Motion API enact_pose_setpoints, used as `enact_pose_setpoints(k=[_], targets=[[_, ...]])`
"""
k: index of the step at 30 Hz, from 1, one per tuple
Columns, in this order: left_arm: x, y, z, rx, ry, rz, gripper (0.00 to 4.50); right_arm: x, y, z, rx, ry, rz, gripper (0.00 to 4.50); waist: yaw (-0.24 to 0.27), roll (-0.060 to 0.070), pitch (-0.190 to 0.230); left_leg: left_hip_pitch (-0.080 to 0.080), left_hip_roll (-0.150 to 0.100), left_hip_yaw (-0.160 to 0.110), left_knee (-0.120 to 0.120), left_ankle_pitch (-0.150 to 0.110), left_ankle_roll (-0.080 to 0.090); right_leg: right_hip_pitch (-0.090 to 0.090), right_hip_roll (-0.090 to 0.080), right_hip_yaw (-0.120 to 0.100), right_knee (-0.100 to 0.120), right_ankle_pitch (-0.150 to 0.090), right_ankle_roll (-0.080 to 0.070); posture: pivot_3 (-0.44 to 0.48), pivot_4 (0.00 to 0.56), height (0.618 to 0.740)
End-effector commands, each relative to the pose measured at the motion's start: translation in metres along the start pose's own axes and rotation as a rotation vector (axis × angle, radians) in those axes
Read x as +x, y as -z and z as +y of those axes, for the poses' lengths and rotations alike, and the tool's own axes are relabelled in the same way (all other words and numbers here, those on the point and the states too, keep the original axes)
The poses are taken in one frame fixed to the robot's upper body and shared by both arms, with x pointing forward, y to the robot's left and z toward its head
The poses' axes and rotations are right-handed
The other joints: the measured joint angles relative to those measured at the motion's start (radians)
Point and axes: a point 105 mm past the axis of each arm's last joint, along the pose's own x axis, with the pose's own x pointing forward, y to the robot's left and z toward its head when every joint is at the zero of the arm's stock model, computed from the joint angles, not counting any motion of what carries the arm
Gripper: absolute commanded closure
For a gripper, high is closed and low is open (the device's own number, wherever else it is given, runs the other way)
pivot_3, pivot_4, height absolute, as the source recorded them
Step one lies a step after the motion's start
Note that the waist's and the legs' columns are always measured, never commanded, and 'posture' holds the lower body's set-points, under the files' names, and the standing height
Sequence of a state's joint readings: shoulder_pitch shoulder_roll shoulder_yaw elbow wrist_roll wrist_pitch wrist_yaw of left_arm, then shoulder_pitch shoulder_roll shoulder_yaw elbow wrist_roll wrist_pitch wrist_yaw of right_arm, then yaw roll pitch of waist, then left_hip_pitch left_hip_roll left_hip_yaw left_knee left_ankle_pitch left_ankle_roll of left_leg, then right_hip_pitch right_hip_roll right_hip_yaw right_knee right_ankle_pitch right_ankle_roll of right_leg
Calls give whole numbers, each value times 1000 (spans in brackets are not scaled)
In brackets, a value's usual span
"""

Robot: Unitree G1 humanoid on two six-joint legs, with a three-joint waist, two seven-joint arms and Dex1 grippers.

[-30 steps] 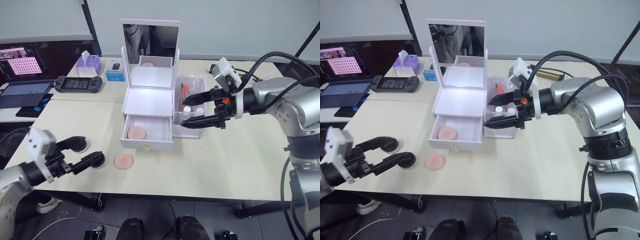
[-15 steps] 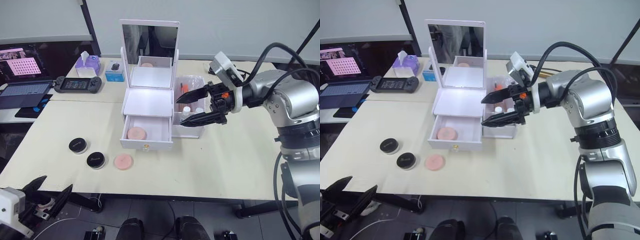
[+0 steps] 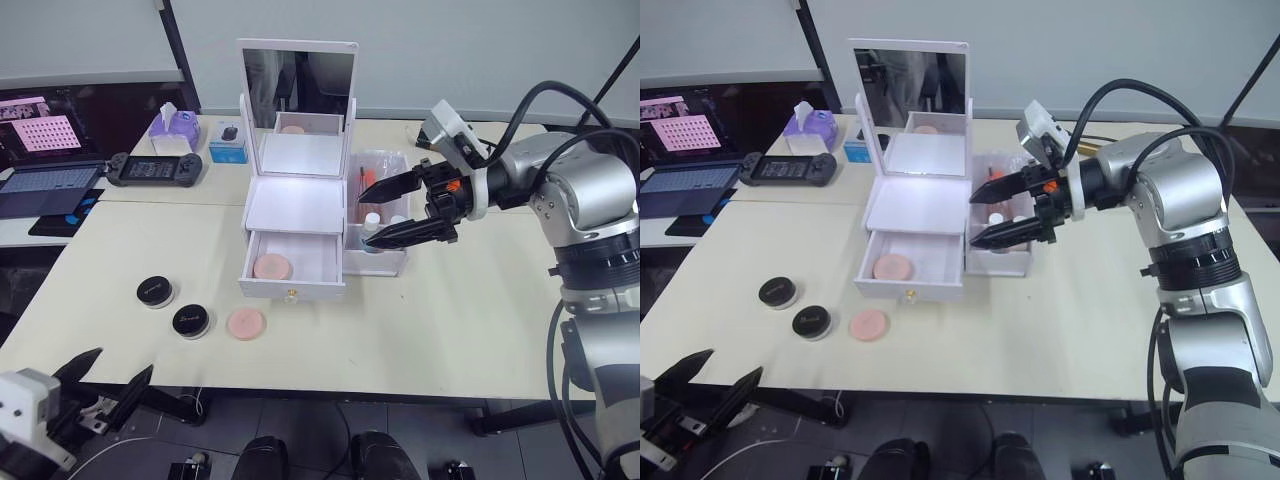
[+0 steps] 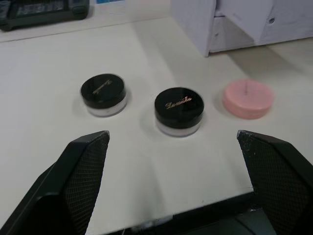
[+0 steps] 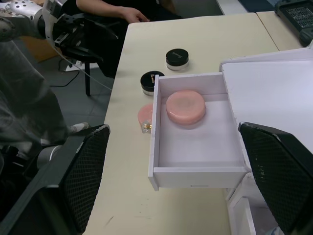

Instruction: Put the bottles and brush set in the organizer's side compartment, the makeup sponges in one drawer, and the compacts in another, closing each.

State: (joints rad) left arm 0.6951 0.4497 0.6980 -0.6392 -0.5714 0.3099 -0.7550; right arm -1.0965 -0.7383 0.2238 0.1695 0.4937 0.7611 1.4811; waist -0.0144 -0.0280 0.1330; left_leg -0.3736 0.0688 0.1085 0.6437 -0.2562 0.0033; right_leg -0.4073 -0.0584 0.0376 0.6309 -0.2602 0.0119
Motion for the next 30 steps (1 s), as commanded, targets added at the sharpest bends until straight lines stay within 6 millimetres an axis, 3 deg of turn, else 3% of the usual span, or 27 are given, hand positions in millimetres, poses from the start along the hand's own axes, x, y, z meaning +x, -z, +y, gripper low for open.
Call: enact_pose_setpoints(k=[1,13,18,30], targets=[[15,-3,-23,46,156,86,8,-12,-16,5,-69,19,-16,0,0,0,0,0,0,0,0,0,0,0,0,0,0,0,0,0,150,732],[69,-6,-42,128,371,146,8,-27,-10,14,-48,129,-10,0,1,1,0,0,0,1,-1,0,0,0,0,0,1,0,0,0,150,732],[96,-5,-41,131,378,158,8,-33,-9,20,-41,175,-16,0,3,1,0,0,0,0,-1,0,0,0,0,0,1,0,0,0,150,732],[138,7,-51,133,329,177,8,-36,-8,26,-31,229,-20,0,2,1,0,0,-1,0,-1,0,0,1,1,1,1,1,1,0,150,732]])
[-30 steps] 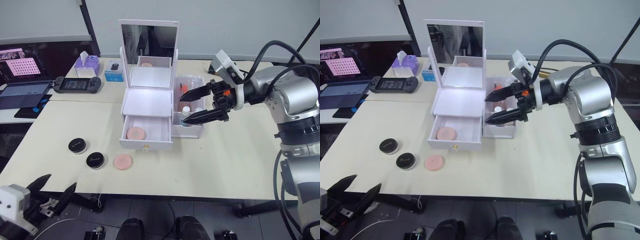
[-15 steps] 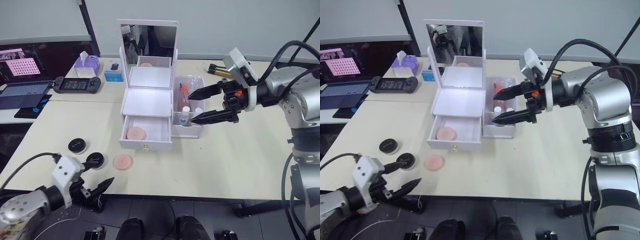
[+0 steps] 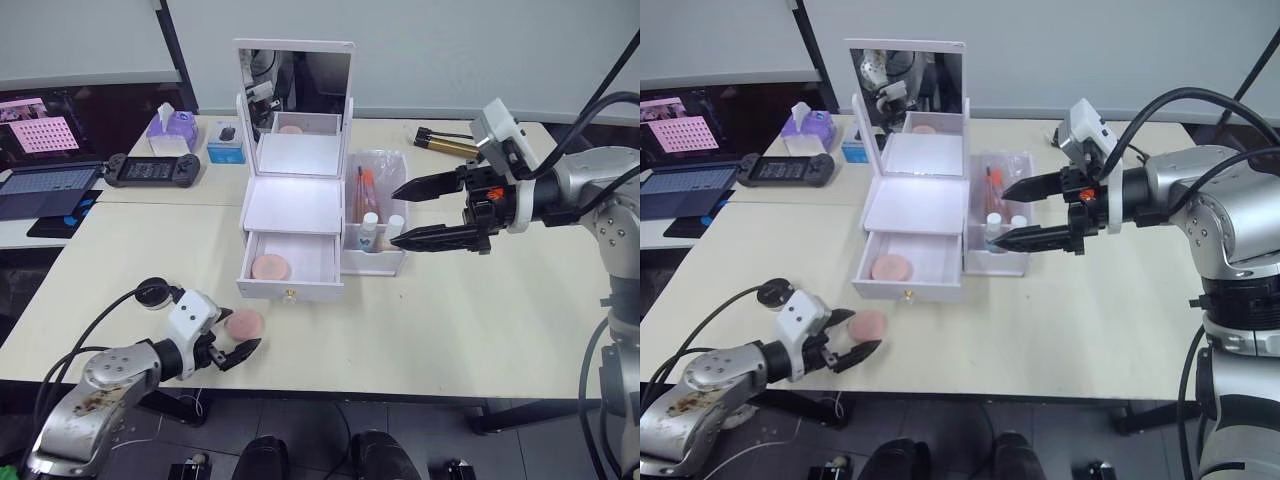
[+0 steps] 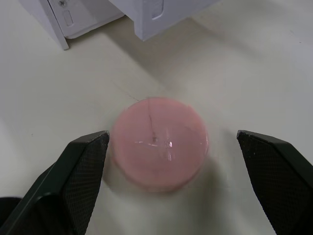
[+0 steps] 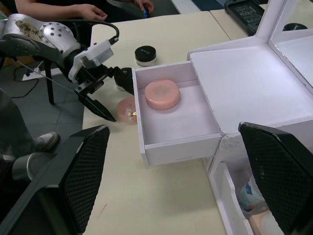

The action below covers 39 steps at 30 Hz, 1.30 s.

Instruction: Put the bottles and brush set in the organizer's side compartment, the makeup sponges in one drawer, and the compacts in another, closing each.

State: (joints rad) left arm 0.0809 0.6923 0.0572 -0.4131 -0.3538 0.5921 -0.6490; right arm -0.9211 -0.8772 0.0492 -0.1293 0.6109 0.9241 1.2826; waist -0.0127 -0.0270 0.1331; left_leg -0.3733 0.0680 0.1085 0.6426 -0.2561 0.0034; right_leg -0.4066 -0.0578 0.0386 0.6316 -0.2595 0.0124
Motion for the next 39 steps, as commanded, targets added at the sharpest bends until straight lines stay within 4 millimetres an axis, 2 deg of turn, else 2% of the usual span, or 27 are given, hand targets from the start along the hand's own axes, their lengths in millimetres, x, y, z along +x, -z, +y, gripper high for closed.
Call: enact_pose_setpoints(k=[1,7,11,12,16,20,24,28,31,33,34,36,39], targets=[[7,-6,3,5,-44,-21,8,-8,-10,2,-38,30,-19,0,0,0,0,0,0,0,0,0,0,0,0,0,0,0,0,0,150,732],[9,-2,-10,-42,-61,-35,8,-9,-11,2,-34,42,-21,0,0,0,0,0,0,-2,0,0,0,0,0,1,0,0,0,0,150,732],[9,-1,-10,-67,-99,-45,8,-8,-11,1,-35,43,-22,0,0,0,0,0,0,-4,0,0,0,0,0,1,0,0,1,0,150,732],[9,-1,-9,-73,-112,-51,396,-7,-11,1,-36,44,-23,0,0,0,0,0,0,-5,0,0,0,0,0,1,0,0,1,0,150,732],[6,-1,-6,-73,-151,-56,1490,-6,-12,-1,-40,45,-24,0,0,0,0,0,-1,-8,0,0,0,1,0,1,0,0,1,0,150,732],[0,-3,-7,-97,-152,-74,1506,-4,-12,-1,-46,38,-25,0,-1,0,0,0,-1,-8,0,0,0,1,0,1,-1,0,1,0,150,732],[-15,-22,-7,-113,-102,-154,1506,-3,-13,-1,-46,27,-28,0,-1,0,0,0,0,-9,0,0,0,1,0,0,0,0,1,0,150,732],[-46,-41,1,-164,-36,-214,1506,-3,-12,1,-46,19,-28,0,-1,0,0,0,0,-9,0,0,0,1,0,0,-1,0,1,0,150,732],[-72,-61,2,-152,31,-264,1506,-4,-11,1,-44,21,-30,0,-1,0,0,0,0,-9,0,0,0,1,0,0,-1,0,1,0,150,732],[-84,-80,10,-114,57,-289,1506,-3,-10,2,-43,19,-35,0,1,0,0,0,0,-9,0,0,0,1,0,0,-1,0,1,0,150,732],[-87,-87,13,-109,63,-295,1506,-3,-10,2,-43,18,-37,0,4,0,0,0,-1,-10,0,0,0,1,0,-1,-1,0,1,0,150,732],[-86,-112,24,-95,96,-332,1506,1,-11,3,-41,11,-51,0,10,0,0,0,-1,-11,1,0,0,2,0,-2,-1,0,1,0,150,732],[-81,-140,27,-32,165,-333,1506,3,-12,5,-39,12,-68,0,12,-1,0,0,-2,-11,2,1,-1,2,1,-2,-1,0,1,0,150,732]])
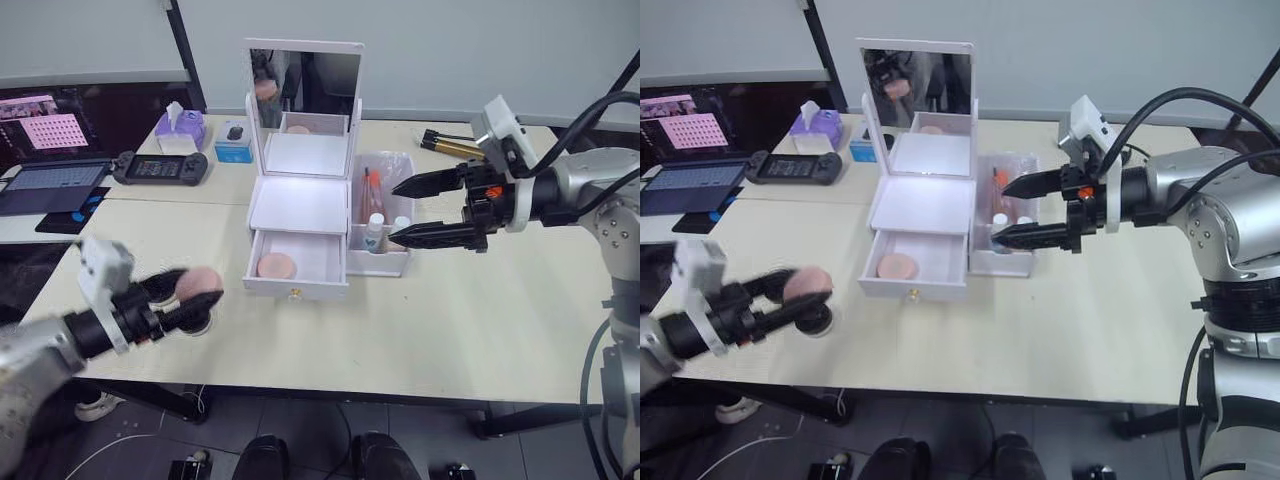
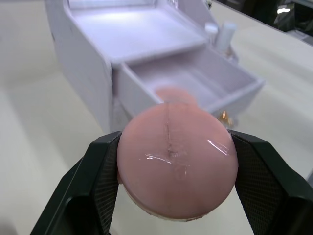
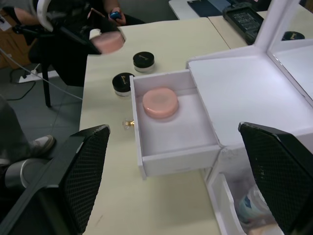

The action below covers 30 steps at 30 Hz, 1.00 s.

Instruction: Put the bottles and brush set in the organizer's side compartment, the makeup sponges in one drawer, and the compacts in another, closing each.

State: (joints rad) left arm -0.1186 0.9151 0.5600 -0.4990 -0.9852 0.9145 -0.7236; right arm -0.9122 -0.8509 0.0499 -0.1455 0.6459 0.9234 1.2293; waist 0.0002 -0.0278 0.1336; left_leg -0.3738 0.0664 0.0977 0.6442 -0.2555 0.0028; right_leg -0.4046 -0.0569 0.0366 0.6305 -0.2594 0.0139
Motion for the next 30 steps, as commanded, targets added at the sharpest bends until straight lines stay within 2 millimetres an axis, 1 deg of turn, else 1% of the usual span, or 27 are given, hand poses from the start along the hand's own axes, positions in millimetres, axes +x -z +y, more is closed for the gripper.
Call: enact_pose_setpoints(k=[1,4,6,8,10,13,16,20,26,30], targets=[[16,-20,-4,42,111,15,1506,-4,-11,5,-40,16,-41,0,-1,0,0,0,0,0,0,0,0,0,0,0,-1,0,0,0,150,732],[31,-30,-3,115,173,59,1506,-7,-10,8,-31,33,-47,0,-1,0,0,-2,-1,3,-1,0,0,-1,0,-1,-1,0,1,0,150,732],[45,-32,3,167,208,96,1506,-11,-7,12,-21,43,-43,0,-1,0,0,-2,-1,5,-1,0,0,-1,1,-1,0,0,1,0,150,732],[53,-32,6,206,248,130,1506,-14,-5,15,-15,55,-36,0,0,0,0,-2,-1,6,-1,1,-1,-1,2,-1,0,0,0,0,150,732],[63,-32,5,246,311,164,1506,-17,-3,18,-8,74,-29,0,0,0,0,-2,-1,6,-1,1,-2,-1,2,-1,0,0,0,0,150,732],[85,-34,-1,297,415,195,1506,-22,-1,25,8,95,-26,0,2,0,0,-3,-1,6,0,1,-2,-1,2,-1,0,0,0,0,150,732],[102,-28,-4,339,480,256,1506,-25,0,29,16,130,-28,0,5,0,0,-4,-1,6,1,1,-1,-1,2,-1,0,0,0,0,150,732],[127,-22,2,334,485,299,1506,-28,-1,33,22,170,-43,0,5,0,0,-5,-1,5,1,1,-1,-2,3,0,0,0,0,0,150,732],[146,-13,-10,366,580,344,1506,-33,1,39,27,224,-36,0,1,0,0,-9,-1,3,2,1,-1,-4,3,-1,0,0,1,0,150,732],[148,-1,-19,404,658,387,1506,-36,1,41,31,247,-35,0,0,0,0,-10,-1,1,3,1,-1,-5,3,-1,1,0,1,0,150,732]])
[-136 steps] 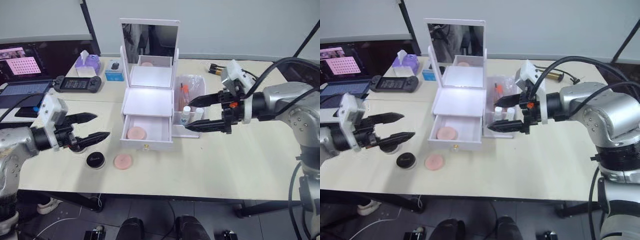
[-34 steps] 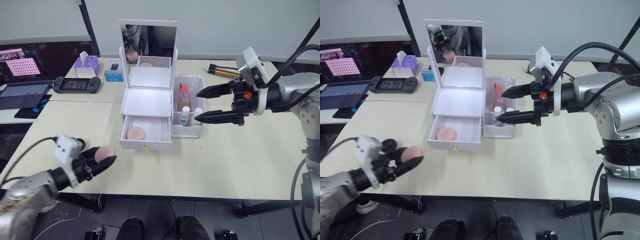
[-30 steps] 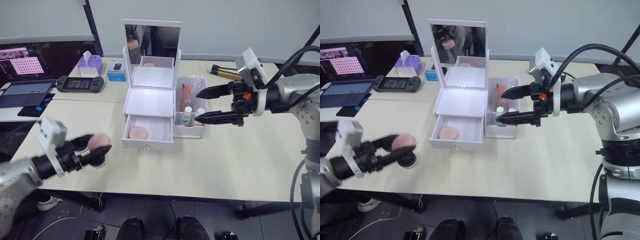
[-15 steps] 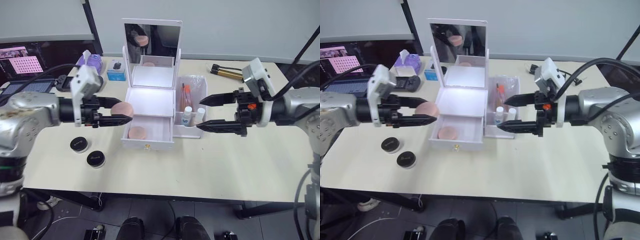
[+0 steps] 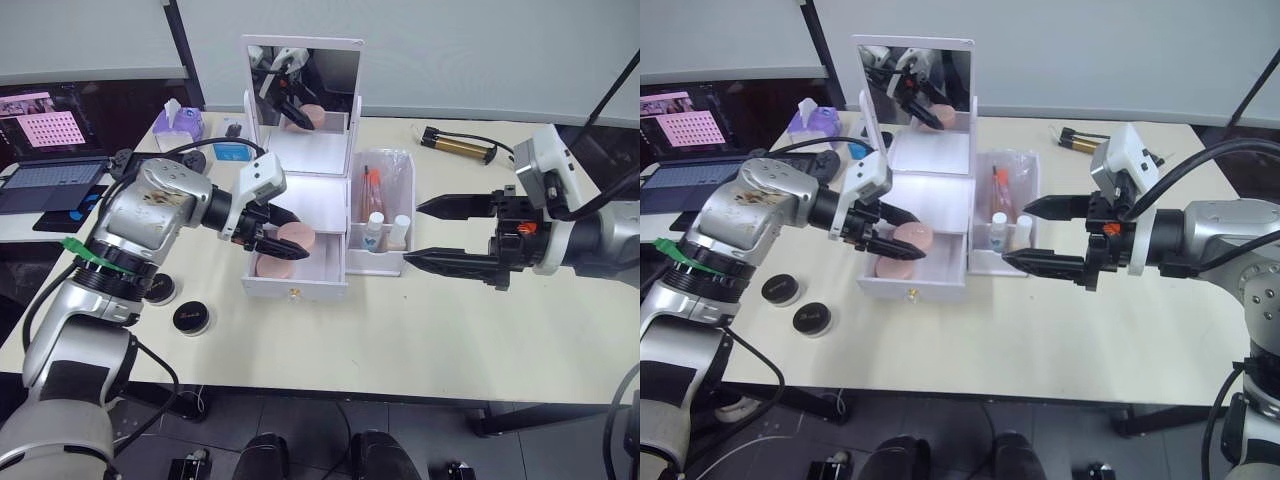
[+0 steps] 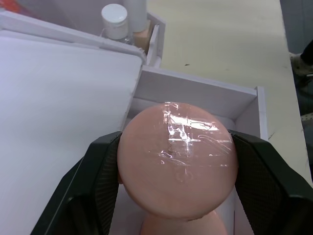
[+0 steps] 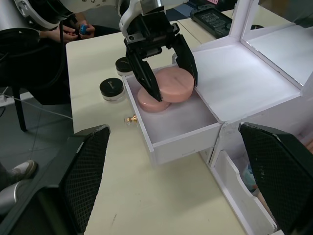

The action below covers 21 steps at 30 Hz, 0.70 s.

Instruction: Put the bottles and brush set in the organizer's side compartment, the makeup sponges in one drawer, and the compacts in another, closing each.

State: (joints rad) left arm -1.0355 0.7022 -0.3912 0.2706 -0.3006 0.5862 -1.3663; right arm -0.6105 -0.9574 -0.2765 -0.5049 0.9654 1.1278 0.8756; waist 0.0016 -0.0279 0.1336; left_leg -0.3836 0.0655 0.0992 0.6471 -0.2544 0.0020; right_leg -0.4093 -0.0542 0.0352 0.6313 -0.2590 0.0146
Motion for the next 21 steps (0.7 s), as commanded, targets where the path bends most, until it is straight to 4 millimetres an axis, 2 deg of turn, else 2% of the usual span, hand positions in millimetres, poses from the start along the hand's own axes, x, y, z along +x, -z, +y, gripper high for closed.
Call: enact_pose_setpoints(k=[1,8,14,21], targets=[[2,-6,-5,69,47,20,1506,-8,-8,3,-34,34,-14,0,-1,0,0,0,0,0,0,0,0,0,0,0,0,0,0,0,150,732],[14,-9,-6,84,61,1,1506,-10,-6,3,-31,65,-5,0,-1,0,0,-1,0,-3,1,0,0,0,0,0,0,0,0,0,150,732],[23,-5,-3,94,38,1,1506,-10,-7,3,-33,70,-4,0,-1,0,0,-1,0,-7,2,0,0,0,0,-1,0,0,1,0,150,732],[30,-3,-9,99,63,3,1506,-9,-8,2,-38,69,0,0,-1,0,0,-2,0,-9,3,0,0,0,0,-1,0,0,1,0,150,732]])
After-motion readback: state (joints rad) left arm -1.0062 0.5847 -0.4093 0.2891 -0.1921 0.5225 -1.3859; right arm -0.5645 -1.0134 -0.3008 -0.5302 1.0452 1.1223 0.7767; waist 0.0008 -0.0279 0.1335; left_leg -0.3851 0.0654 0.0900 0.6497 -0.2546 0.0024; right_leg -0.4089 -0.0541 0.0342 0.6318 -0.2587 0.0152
